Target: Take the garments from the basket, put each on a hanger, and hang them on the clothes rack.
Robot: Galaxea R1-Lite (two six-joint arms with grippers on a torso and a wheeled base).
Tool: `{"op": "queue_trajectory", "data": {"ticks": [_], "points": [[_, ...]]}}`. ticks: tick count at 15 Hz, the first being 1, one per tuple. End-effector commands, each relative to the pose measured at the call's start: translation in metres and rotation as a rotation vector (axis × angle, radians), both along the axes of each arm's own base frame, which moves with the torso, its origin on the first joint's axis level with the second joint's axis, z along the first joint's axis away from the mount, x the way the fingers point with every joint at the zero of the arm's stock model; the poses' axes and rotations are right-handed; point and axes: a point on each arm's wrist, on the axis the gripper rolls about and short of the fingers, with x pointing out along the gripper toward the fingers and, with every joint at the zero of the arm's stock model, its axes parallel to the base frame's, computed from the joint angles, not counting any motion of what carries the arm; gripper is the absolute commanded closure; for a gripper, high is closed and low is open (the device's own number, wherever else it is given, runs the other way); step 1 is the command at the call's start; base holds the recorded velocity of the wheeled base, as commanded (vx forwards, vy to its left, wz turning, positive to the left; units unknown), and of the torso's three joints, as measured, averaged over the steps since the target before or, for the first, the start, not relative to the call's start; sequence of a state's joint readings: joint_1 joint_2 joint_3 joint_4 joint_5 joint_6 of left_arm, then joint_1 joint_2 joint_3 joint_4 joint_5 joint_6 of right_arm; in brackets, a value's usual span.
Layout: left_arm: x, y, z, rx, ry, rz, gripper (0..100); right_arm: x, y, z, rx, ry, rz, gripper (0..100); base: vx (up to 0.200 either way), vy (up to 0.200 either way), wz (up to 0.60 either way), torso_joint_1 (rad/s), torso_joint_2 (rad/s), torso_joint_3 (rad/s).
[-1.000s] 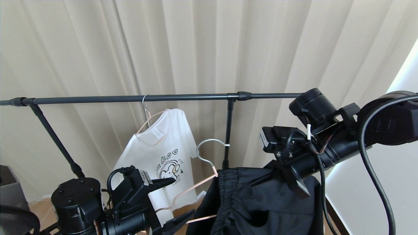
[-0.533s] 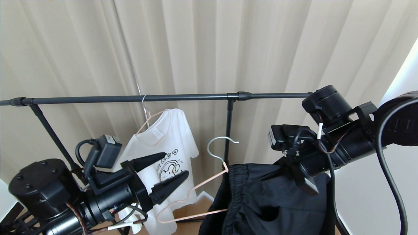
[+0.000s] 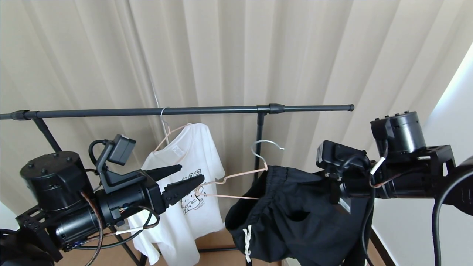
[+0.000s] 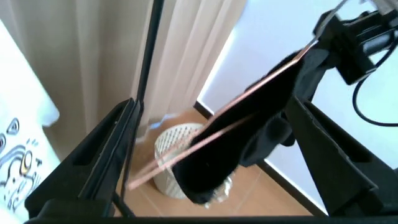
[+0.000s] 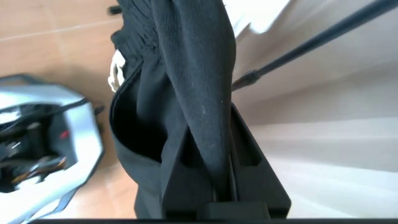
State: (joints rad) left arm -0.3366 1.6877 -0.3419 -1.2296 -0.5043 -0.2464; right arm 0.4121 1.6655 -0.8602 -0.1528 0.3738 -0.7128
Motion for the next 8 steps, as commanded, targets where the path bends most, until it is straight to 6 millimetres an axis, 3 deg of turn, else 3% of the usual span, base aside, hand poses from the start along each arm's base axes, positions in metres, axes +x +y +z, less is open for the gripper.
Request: {"op": "queue_trajectory", "data": {"ticks": [1,4,8], "points": [[0.0,-0.004,-0.003,0.031,0.016,-0.015,0,-0.014,-0.012,-0.032,0.012,-0.016,-0.038,100,0.0,0.0,0.0,0.0,0.0,0.0],[0.0,-0.008,-0.01,0.082,0.013,-0.033,0,-0.011,-0.012,-0.033,0.045,-0.118,-0.093,100,0.0,0.0,0.0,0.0,0.0,0.0],[-0.011,-0.018,-0.025,0.195,0.012,-0.059,0,-0.004,-0.015,-0.037,0.059,-0.112,-0.162,100,0.0,0.0,0.0,0.0,0.0,0.0]]}}
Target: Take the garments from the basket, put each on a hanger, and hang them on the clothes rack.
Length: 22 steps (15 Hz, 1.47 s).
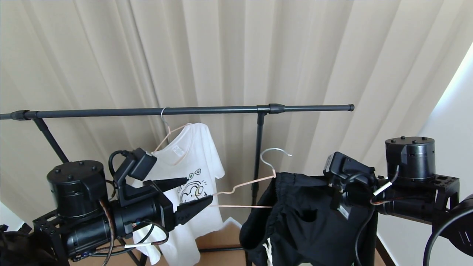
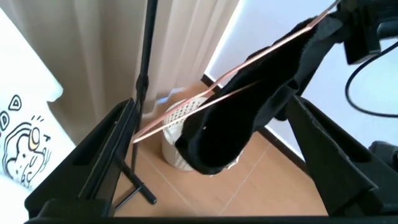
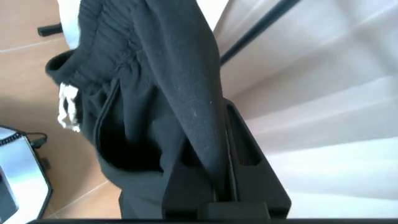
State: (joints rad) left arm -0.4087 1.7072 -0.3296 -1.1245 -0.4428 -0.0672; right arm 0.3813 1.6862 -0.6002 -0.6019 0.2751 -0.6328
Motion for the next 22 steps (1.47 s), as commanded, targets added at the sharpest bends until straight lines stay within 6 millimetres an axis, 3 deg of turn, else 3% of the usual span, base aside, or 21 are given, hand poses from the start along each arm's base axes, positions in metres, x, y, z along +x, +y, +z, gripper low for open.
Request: {"op": "queue_trajectory", "data": {"ticks": [1,4,14,18,22], "points": [[-0.004,-0.004,-0.008,0.028,0.021,-0.023,0,0.002,-0.001,-0.004,0.001,0.013,-0.009,100,0.0,0.0,0.0,0.0,0.0,0.0],[-0.013,-0.02,-0.019,0.097,0.017,-0.04,0,0.002,0.0,-0.004,0.009,-0.015,-0.024,100,0.0,0.0,0.0,0.0,0.0,0.0],[-0.005,-0.025,-0.022,0.129,0.009,0.053,0,0.005,0.013,0.003,0.095,-0.059,-0.094,100,0.0,0.0,0.0,0.0,0.0,0.0],[-0.002,-0.037,-0.045,0.202,0.065,0.088,0,0.005,0.019,0.009,0.133,-0.096,-0.095,100,0.0,0.0,0.0,0.0,0.0,0.0],[0.005,-0.051,-0.054,0.239,0.066,0.157,0,0.003,0.018,0.014,0.174,-0.12,-0.126,100,0.0,0.0,0.0,0.0,0.0,0.0]]}}
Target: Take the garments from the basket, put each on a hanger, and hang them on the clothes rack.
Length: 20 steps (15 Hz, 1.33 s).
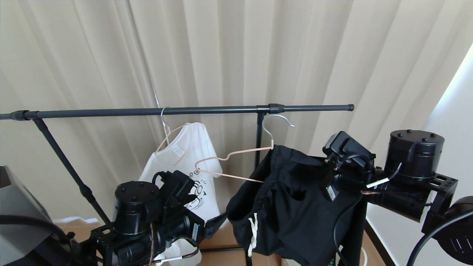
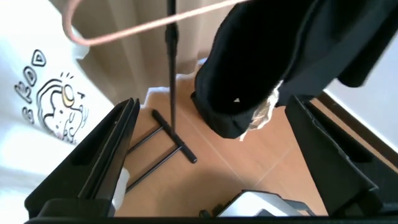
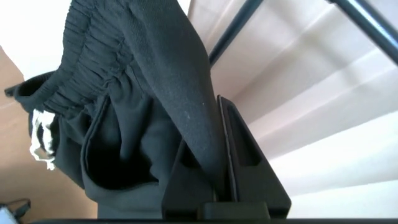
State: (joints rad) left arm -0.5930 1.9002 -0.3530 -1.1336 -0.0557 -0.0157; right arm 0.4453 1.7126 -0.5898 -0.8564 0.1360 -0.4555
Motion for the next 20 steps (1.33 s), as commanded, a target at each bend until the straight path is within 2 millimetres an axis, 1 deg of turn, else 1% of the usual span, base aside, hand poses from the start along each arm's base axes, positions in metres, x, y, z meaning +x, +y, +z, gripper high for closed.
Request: {"op": "queue_trajectory", "data": {"ticks": [1,3,4,8,11,14,18,19,20], "points": [[0.005,-0.008,-0.012,0.01,0.038,0.017,0,-0.002,0.0,0.0,0.002,-0.001,0.003,100,0.0,0.0,0.0,0.0,0.0,0.0],[0.012,-0.018,-0.017,-0.024,0.061,0.066,0,-0.002,0.001,0.0,0.005,-0.003,0.007,100,0.0,0.0,0.0,0.0,0.0,0.0],[0.016,-0.022,-0.019,-0.033,0.062,0.096,0,-0.004,0.005,0.0,0.011,-0.001,0.022,100,0.0,0.0,0.0,0.0,0.0,0.0],[0.025,-0.028,-0.033,-0.034,0.097,0.132,0,-0.006,0.007,0.001,0.026,0.0,0.029,100,0.0,0.0,0.0,0.0,0.0,0.0],[0.032,-0.032,-0.044,-0.018,0.108,0.175,0,-0.006,0.007,0.004,0.056,-0.037,0.027,100,0.0,0.0,0.0,0.0,0.0,0.0],[0.032,-0.033,-0.048,-0.015,0.111,0.177,0,-0.01,0.01,0.006,0.076,-0.036,0.039,100,0.0,0.0,0.0,0.0,0.0,0.0],[0.032,-0.034,-0.051,-0.01,0.118,0.176,0,-0.013,0.009,0.009,0.088,-0.036,0.04,100,0.0,0.0,0.0,0.0,0.0,0.0],[0.032,-0.034,-0.053,-0.006,0.123,0.175,100,-0.014,0.008,0.011,0.1,-0.039,0.039,100,0.0,0.0,0.0,0.0,0.0,0.0],[0.031,-0.036,-0.053,-0.003,0.123,0.166,100,-0.014,0.008,0.012,0.103,-0.039,0.039,100,0.0,0.0,0.0,0.0,0.0,0.0]]}}
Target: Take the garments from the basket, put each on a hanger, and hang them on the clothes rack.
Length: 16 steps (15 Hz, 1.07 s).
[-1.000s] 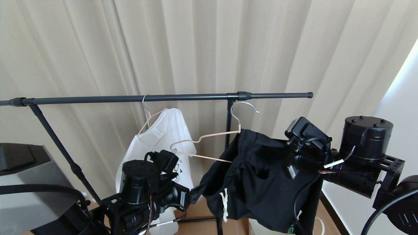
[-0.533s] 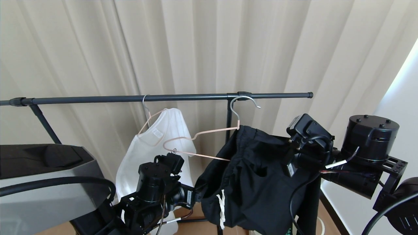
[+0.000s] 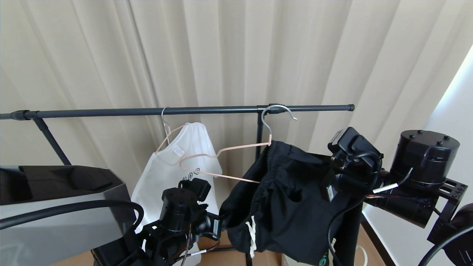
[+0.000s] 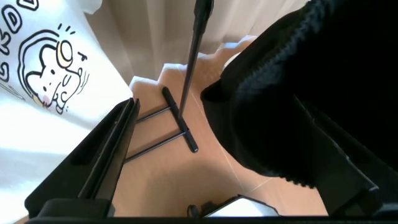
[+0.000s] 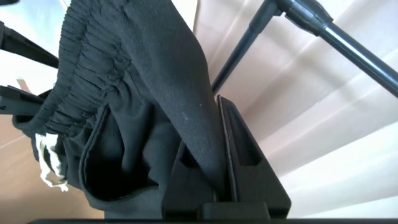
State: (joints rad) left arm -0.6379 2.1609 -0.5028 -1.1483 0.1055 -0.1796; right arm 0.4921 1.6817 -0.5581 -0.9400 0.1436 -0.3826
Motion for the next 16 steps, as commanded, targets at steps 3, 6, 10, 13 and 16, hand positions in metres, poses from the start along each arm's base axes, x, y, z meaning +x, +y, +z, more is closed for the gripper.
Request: {"op": "queue_trajectory", "data": {"ticks": [3,6,10,13,16], "points": [[-0.004,-0.004,-0.003,0.006,0.008,-0.017,100,-0.002,-0.001,0.005,0.01,-0.015,0.0,100,0.0,0.0,0.0,0.0,0.0,0.0],[-0.002,-0.002,0.002,-0.003,-0.008,-0.002,100,-0.002,-0.001,0.004,0.01,-0.013,0.0,100,0.0,0.0,0.0,0.0,0.0,0.0],[0.007,0.008,0.025,-0.039,-0.084,0.06,100,0.003,-0.005,-0.001,-0.003,0.008,-0.018,100,0.0,0.0,0.0,0.0,0.0,0.0],[0.01,0.012,0.03,-0.049,-0.101,0.076,100,0.007,-0.004,-0.008,-0.012,0.025,-0.024,100,0.0,0.0,0.0,0.0,0.0,0.0],[0.018,0.02,0.034,-0.062,-0.125,0.111,100,0.01,-0.008,-0.009,-0.014,0.03,-0.038,100,0.0,0.0,0.0,0.0,0.0,0.0]]}}
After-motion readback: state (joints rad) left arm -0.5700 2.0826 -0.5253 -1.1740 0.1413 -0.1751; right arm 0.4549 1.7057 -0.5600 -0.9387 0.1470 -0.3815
